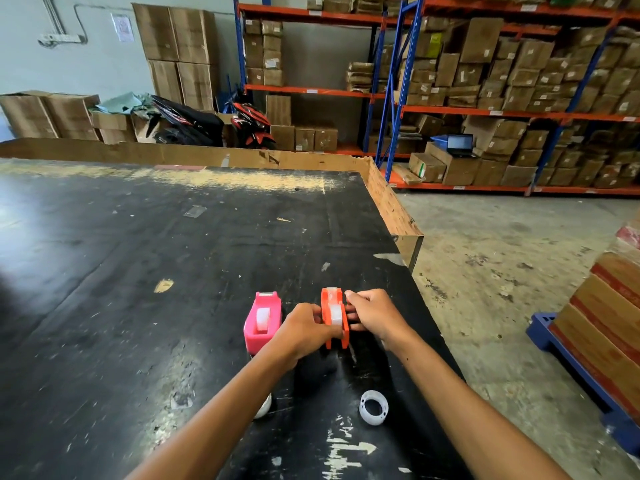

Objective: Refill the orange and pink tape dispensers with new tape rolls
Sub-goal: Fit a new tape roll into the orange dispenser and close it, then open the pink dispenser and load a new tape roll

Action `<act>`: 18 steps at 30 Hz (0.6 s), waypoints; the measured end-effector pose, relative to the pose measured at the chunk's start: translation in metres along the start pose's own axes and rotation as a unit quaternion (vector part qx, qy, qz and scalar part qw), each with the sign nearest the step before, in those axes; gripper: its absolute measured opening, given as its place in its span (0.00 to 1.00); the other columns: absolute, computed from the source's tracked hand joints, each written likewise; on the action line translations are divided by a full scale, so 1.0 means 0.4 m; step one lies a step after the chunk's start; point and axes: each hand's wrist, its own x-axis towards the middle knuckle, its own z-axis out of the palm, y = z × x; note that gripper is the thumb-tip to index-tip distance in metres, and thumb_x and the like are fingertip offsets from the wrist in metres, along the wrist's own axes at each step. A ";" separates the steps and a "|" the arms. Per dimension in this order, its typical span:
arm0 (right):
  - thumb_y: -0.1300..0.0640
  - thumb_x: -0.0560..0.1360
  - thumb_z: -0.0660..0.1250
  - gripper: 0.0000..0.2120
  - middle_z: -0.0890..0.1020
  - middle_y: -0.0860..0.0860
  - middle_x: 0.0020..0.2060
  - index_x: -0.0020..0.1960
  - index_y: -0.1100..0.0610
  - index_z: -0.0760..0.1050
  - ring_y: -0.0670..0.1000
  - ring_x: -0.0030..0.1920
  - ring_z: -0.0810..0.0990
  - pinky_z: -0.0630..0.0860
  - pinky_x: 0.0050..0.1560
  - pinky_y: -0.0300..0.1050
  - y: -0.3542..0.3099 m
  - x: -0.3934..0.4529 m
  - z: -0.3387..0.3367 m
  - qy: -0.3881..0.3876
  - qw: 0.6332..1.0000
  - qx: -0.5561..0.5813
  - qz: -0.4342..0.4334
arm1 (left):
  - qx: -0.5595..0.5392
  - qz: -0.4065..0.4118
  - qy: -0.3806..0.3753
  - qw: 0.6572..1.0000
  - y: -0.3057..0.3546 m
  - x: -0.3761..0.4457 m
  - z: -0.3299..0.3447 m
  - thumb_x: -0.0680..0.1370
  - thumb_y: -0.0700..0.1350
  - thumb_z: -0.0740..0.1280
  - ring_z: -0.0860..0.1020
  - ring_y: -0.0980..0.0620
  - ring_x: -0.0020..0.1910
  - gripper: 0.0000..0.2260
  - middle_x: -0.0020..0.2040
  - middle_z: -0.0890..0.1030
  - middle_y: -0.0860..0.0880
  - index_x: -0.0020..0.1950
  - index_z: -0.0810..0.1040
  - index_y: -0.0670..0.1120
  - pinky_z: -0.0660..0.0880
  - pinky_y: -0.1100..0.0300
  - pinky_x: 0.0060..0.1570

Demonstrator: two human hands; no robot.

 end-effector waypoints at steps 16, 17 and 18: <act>0.58 0.70 0.61 0.15 0.75 0.59 0.26 0.27 0.62 0.70 0.60 0.32 0.75 0.76 0.38 0.52 -0.095 -0.062 0.236 -0.047 0.972 -0.193 -0.124 | 0.016 -0.005 0.200 0.980 -0.139 -0.079 -0.249 0.75 0.43 0.62 0.71 0.50 0.36 0.10 0.33 0.75 0.46 0.34 0.75 0.45 0.70 0.57 0.39; 0.57 0.70 0.60 0.14 0.76 0.59 0.27 0.28 0.61 0.70 0.60 0.33 0.77 0.76 0.39 0.52 -0.085 -0.062 0.245 -0.048 0.973 -0.199 -0.108 | 0.012 -0.022 0.174 0.984 -0.157 -0.070 -0.247 0.75 0.46 0.61 0.71 0.51 0.35 0.12 0.32 0.74 0.47 0.32 0.75 0.46 0.69 0.57 0.38; 0.56 0.70 0.60 0.13 0.78 0.59 0.29 0.30 0.62 0.72 0.63 0.36 0.81 0.78 0.40 0.54 -0.077 -0.064 0.252 -0.051 0.975 -0.194 -0.094 | -0.006 -0.034 0.154 0.988 -0.171 -0.063 -0.245 0.74 0.49 0.61 0.71 0.51 0.34 0.13 0.32 0.75 0.48 0.32 0.76 0.47 0.70 0.58 0.38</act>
